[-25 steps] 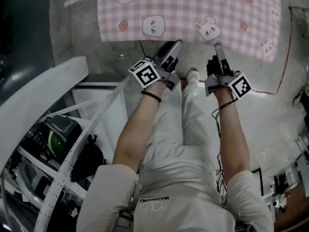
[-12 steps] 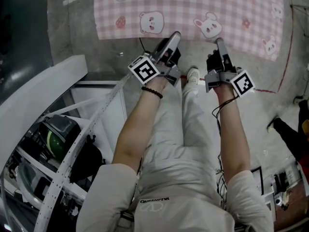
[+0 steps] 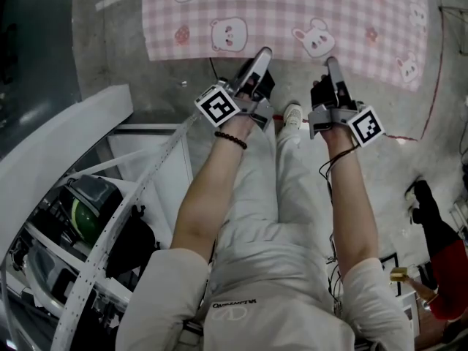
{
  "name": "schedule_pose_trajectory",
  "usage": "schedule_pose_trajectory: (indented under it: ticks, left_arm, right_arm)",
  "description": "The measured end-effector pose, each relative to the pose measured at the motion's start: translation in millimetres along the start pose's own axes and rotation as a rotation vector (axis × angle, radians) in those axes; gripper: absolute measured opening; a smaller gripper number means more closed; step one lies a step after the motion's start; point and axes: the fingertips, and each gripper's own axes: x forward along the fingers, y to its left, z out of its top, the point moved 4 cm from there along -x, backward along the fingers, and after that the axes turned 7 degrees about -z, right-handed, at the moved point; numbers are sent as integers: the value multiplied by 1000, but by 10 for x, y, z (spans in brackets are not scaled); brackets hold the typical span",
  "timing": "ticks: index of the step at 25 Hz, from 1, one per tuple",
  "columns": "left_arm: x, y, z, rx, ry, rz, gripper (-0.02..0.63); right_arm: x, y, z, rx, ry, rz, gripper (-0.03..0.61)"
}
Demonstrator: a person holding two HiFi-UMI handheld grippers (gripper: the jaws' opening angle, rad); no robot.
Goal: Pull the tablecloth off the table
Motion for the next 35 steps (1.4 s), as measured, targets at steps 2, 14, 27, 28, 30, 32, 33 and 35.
schedule_pose_trajectory:
  ticks: [2, 14, 27, 28, 30, 32, 33, 35]
  left_arm:
    - [4, -6, 6, 3, -1, -5, 2]
    - [11, -9, -2, -4, 6, -2, 2]
    - [10, 8, -1, 44, 24, 34, 2]
    - [15, 1, 9, 57, 30, 38, 2]
    - [19, -5, 16, 72, 35, 46, 2]
    - [2, 16, -14, 54, 29, 56, 2]
    - [-7, 28, -29, 42, 26, 62, 2]
    - [-1, 27, -12, 50, 32, 75, 2]
  right_arm:
    - [3, 6, -3, 1, -2, 1, 12]
    - [18, -1, 5, 25, 5, -17, 12]
    - [48, -56, 8, 53, 32, -34, 11]
    - [48, -59, 7, 54, 36, -36, 11]
    - [48, -66, 7, 58, 44, -39, 11]
    - [47, -80, 12, 56, 54, -39, 11]
    - [51, -87, 17, 51, 60, -40, 11]
    - [69, -76, 27, 45, 71, -49, 11]
